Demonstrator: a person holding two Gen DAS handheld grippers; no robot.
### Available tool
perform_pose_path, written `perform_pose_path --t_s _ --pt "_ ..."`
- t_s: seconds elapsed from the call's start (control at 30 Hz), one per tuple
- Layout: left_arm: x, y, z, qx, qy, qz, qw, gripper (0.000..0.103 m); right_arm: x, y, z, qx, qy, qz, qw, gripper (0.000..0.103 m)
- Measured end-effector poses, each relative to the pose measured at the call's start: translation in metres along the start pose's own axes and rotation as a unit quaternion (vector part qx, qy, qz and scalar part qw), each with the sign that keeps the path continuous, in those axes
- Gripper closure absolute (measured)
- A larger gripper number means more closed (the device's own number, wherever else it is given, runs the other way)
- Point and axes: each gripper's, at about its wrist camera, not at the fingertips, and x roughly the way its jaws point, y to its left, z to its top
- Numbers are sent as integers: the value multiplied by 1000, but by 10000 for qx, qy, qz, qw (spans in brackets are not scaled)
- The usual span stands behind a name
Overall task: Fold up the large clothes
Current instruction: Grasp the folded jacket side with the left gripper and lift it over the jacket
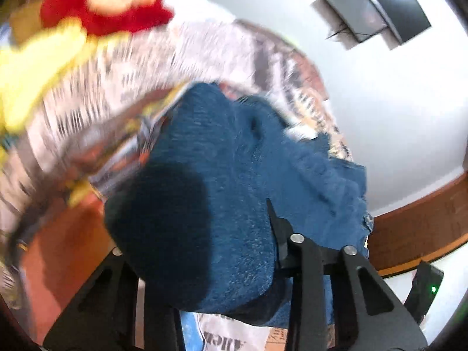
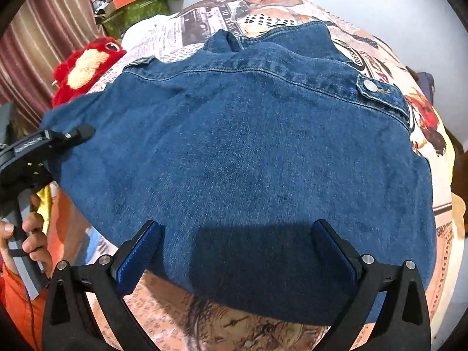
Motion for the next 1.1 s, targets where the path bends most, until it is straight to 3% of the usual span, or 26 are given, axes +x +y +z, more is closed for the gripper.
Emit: perform_pose_path --t_s 0.17,0.37,0.43,0.53,0.7,0.8,0.9,1.1 --pt "-54 -41 9 833 -727 70 9938 72 -14 13 9 66 -200 135 9997 0" --pt "-96 -89 -5 2020 -1347 375 9694 72 -1 53 15 -351 -163 266 9989 0" --pt "-98 -98 -11 2235 -1348 416 9644 72 9 65 11 -495 -113 239 9984 0" --pt "-87 -108 -18 2346 -1197 451 9636 72 22 71 7 -512 -20 217 9985 0" --pt "-68 -129 -29 2550 -1064 622 9590 72 23 62 4 -544 294 499 9968 0" --pt "-66 -145 -32 2631 -1001 526 9581 72 5 44 -1 -413 312 838 9951 0" --pt "-62 -168 -34 2698 -953 393 9574 72 -21 12 -13 -40 100 913 9958 0" --pt "-49 -229 -62 3296 -961 146 9391 73 -58 -63 -47 780 -196 700 9943 0"
